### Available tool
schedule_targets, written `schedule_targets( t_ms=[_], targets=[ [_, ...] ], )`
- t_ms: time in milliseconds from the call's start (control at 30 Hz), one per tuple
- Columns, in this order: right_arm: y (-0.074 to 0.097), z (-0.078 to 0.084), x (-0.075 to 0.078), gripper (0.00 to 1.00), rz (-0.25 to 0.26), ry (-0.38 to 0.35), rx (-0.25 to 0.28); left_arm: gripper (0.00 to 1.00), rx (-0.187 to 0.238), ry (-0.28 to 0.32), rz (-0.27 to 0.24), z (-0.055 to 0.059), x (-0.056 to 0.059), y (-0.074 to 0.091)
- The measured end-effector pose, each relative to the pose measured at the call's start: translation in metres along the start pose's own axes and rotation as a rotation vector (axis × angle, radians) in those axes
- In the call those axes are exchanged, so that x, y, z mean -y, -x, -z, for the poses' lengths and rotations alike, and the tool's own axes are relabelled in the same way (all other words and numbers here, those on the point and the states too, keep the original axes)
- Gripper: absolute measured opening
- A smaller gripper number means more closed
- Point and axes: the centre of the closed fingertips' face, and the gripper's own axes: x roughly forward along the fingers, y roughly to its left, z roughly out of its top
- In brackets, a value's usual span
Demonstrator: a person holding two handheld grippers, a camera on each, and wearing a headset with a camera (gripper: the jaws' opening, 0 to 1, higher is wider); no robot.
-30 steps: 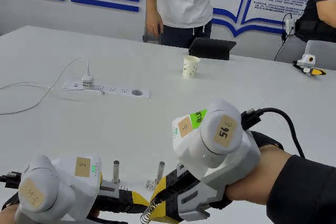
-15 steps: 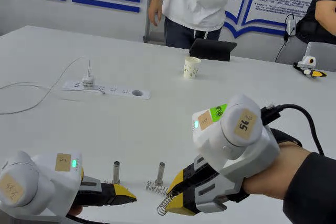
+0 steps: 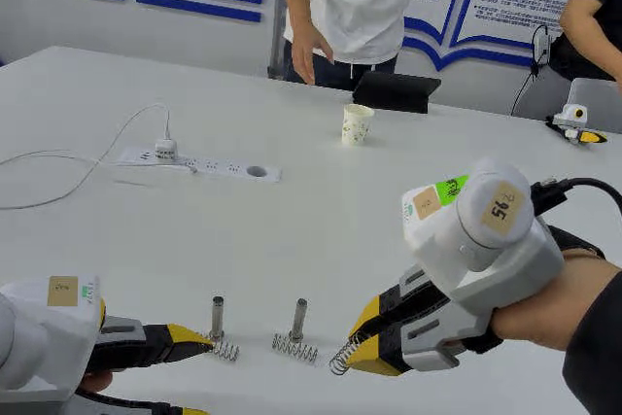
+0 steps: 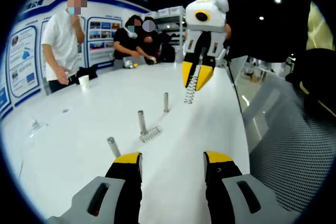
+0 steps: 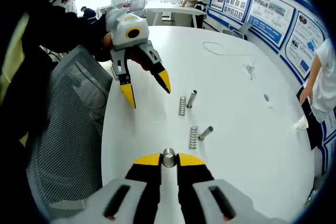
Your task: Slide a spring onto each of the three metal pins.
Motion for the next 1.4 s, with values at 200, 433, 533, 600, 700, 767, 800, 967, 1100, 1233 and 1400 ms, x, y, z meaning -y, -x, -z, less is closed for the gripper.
schedule_targets(
  t_ms=[200,433,533,600,700,767,800,967,1100,1233,1400],
  targets=[
    [0.011,0.010,0.014,0.12,0.025,-0.025,-0.015,0.50,0.006,0.027,-0.040,0.005,-0.005,0.007],
    [0.025,0.020,0.031,0.12,0.063,-0.057,-0.020,0.54,0.022,0.056,-0.078,0.006,-0.009,0.012],
    [0.031,0.023,0.039,0.12,0.081,-0.068,-0.025,0.55,0.024,0.064,-0.088,0.008,-0.009,0.013],
    [0.035,0.026,0.043,0.12,0.089,-0.076,-0.027,0.56,0.029,0.071,-0.097,0.008,-0.010,0.014],
    [0.038,0.032,0.050,0.12,0.103,-0.087,-0.045,0.56,0.033,0.078,-0.104,0.008,-0.011,0.015],
    [0.039,0.036,0.056,0.12,0.117,-0.087,-0.060,0.56,0.035,0.080,-0.108,0.008,-0.011,0.015],
    [0.039,0.038,0.058,0.12,0.118,-0.092,-0.064,0.56,0.035,0.081,-0.109,0.008,-0.011,0.015],
    [0.035,0.047,0.067,0.12,0.130,-0.096,-0.104,0.57,0.040,0.086,-0.114,0.007,-0.011,0.014],
    [0.028,0.050,0.075,0.12,0.129,-0.101,-0.123,0.57,0.041,0.088,-0.116,0.007,-0.011,0.014],
    [0.022,0.053,0.079,0.12,0.124,-0.093,-0.154,0.58,0.043,0.090,-0.119,0.007,-0.011,0.014],
    [0.017,0.054,0.084,0.12,0.112,-0.093,-0.175,0.58,0.047,0.093,-0.126,0.007,-0.012,0.016]
  ],
)
